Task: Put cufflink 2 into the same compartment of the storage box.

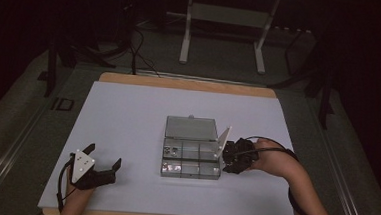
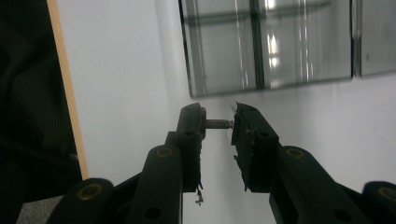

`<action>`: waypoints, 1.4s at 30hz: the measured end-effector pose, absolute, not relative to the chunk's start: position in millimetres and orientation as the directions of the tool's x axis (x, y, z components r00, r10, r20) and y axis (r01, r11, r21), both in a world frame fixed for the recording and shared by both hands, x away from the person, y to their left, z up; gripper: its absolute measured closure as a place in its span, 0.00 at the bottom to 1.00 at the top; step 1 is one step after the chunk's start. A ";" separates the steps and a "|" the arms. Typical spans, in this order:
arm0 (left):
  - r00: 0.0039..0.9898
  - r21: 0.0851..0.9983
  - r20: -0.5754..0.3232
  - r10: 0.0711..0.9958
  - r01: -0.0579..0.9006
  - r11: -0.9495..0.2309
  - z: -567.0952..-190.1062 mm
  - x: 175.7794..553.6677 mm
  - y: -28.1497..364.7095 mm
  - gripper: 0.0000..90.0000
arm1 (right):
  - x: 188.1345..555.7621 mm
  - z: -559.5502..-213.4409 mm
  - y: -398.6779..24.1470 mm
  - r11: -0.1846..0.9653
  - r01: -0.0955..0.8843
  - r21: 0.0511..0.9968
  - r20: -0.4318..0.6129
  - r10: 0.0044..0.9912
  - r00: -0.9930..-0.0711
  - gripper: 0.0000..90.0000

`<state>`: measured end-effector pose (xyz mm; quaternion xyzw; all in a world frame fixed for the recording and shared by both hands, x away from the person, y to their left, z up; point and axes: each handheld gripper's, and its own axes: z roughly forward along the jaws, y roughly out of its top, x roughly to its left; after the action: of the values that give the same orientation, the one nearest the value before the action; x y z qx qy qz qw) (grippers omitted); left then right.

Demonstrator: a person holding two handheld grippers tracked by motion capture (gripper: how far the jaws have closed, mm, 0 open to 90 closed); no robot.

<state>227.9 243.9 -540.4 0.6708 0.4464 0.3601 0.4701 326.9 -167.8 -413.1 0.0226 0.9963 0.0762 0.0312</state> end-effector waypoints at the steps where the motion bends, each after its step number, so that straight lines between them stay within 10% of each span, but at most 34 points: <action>1: 0.342 0.952 0.063 0.938 0.260 -0.159 -540.4 227.9 244.0 0.01 | 326.9 -413.1 -167.8 0.987 0.040 0.153 -0.059 0.050 -0.997 0.80; 42: 0.340 0.954 0.061 0.938 0.255 -0.155 -540.3 227.0 244.5 0.01 | 331.0 -438.7 -62.5 0.899 -0.093 0.429 -0.034 -0.087 -0.996 0.80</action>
<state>227.0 244.5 -540.3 0.6684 0.4464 0.3614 0.4726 331.0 -62.5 -438.7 -0.0461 0.9743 0.2204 0.0068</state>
